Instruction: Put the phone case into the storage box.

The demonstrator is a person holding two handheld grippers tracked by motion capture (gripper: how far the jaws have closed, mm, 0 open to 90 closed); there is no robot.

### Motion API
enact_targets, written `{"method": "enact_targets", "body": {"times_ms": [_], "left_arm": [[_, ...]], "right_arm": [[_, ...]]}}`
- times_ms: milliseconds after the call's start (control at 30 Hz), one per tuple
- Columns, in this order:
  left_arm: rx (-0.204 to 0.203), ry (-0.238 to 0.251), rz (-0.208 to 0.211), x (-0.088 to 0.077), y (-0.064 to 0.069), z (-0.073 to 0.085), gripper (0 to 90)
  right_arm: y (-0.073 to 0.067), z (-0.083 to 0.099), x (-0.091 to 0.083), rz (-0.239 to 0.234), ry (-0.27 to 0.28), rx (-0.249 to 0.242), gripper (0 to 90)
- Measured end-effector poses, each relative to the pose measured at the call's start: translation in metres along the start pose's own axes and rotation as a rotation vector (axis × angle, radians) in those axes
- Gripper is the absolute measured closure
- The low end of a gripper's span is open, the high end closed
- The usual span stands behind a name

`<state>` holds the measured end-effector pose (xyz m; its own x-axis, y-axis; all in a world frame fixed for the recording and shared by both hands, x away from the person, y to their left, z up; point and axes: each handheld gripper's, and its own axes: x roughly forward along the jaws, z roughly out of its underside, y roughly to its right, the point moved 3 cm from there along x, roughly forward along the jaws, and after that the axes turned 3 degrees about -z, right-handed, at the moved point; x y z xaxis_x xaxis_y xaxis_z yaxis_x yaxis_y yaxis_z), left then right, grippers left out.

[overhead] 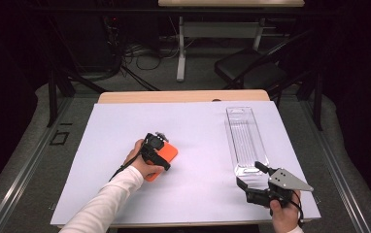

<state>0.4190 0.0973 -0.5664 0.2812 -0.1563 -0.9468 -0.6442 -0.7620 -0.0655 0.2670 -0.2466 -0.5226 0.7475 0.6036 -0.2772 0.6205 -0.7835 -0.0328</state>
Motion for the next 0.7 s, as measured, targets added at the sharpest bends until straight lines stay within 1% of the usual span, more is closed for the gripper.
{"method": "enact_targets", "body": {"times_ms": [67, 233, 300, 467, 567, 633, 700], "left_arm": [[-0.005, 0.001, -0.003, 0.0010, -0.0001, -0.0003, 1.7], [0.015, -0.005, -0.013, 0.0026, 0.0006, -0.0003, 2.9], [0.009, -0.001, -0.015, 0.0024, 0.0011, -0.0003, 3.1], [0.000, -0.001, 0.003, 0.0018, 0.0013, 0.0004, 7.4], [-0.003, 0.000, 0.005, 0.0016, 0.0014, 0.0007, 7.8], [-0.005, -0.003, 0.017, 0.0012, 0.0008, 0.0009, 8.6], [-0.017, 0.001, 0.030, 0.0014, 0.0003, 0.0014, 9.8]], "right_arm": [[0.0003, 0.0000, 0.0000, 0.000, -0.001, -0.001, 14.5], [0.0005, 0.0001, 0.0001, 0.001, 0.001, -0.001, 14.6], [0.0006, 0.0001, 0.0003, 0.000, 0.003, -0.001, 14.6], [0.0001, 0.0002, 0.0002, -0.004, -0.005, -0.001, 14.6], [0.0001, 0.0003, 0.0002, -0.004, -0.006, -0.002, 14.6], [0.0001, 0.0002, 0.0001, -0.005, -0.005, -0.001, 14.6], [0.0002, 0.0002, 0.0000, -0.005, -0.005, -0.003, 14.6]]}}
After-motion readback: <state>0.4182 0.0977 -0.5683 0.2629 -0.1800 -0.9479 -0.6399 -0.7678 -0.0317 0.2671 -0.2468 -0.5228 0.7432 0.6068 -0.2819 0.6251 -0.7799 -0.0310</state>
